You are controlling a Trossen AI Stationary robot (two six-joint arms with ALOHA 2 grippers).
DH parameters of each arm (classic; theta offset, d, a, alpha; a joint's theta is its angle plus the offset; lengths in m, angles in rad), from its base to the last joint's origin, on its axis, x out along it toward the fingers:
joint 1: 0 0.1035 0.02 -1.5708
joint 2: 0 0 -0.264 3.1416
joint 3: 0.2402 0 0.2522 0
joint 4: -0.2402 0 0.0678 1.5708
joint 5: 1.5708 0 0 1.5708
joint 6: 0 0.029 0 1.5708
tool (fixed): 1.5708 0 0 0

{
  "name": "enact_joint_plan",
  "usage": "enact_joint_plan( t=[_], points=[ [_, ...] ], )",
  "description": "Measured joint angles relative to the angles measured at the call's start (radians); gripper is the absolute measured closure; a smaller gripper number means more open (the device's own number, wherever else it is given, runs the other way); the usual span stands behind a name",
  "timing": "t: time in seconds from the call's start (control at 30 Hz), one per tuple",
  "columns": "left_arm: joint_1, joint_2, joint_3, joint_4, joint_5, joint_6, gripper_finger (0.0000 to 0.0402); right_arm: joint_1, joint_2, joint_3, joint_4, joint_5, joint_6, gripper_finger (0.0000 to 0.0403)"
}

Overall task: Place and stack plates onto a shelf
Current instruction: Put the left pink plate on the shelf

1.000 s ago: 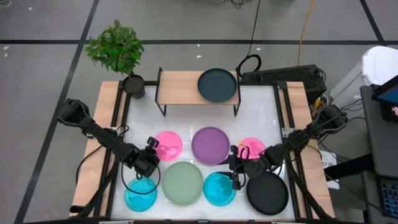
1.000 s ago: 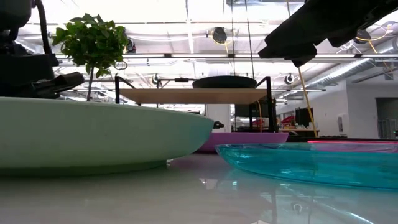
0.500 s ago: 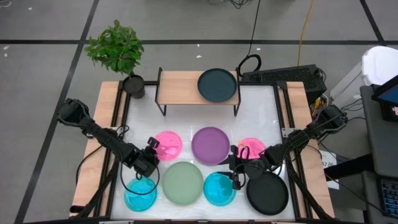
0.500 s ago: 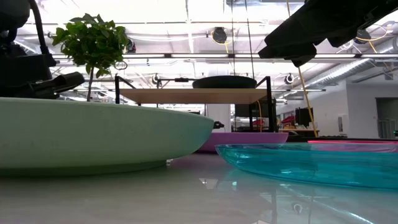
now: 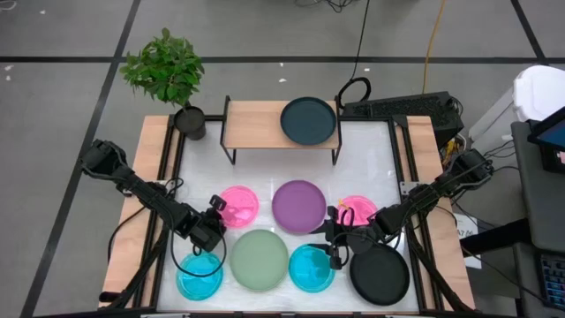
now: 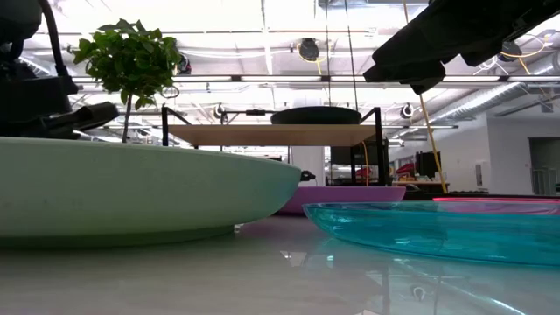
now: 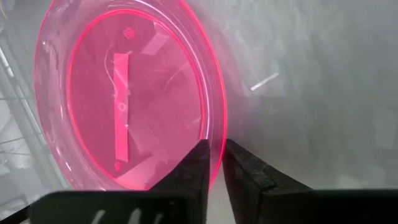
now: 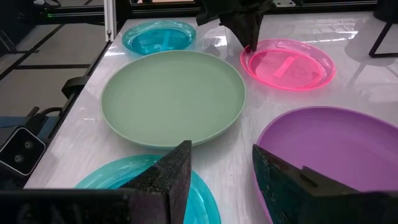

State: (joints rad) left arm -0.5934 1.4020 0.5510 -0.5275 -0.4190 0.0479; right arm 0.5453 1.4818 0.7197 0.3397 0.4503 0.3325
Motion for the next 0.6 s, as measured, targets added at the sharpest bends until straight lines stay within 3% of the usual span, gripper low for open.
enact_joint_plan(
  t=[0.23, 0.6],
  points=[
    [0.001, 0.002, -0.002, 0.002, -0.010, 0.003, 0.0394, 0.000, 0.000, 0.000, 0.000, 0.000, 0.000, 0.0252],
    [0.000, 0.002, 0.001, 0.000, -0.012, 0.001, 0.0398, 0.000, 0.000, 0.000, 0.000, 0.000, 0.000, 0.0252]
  ],
)
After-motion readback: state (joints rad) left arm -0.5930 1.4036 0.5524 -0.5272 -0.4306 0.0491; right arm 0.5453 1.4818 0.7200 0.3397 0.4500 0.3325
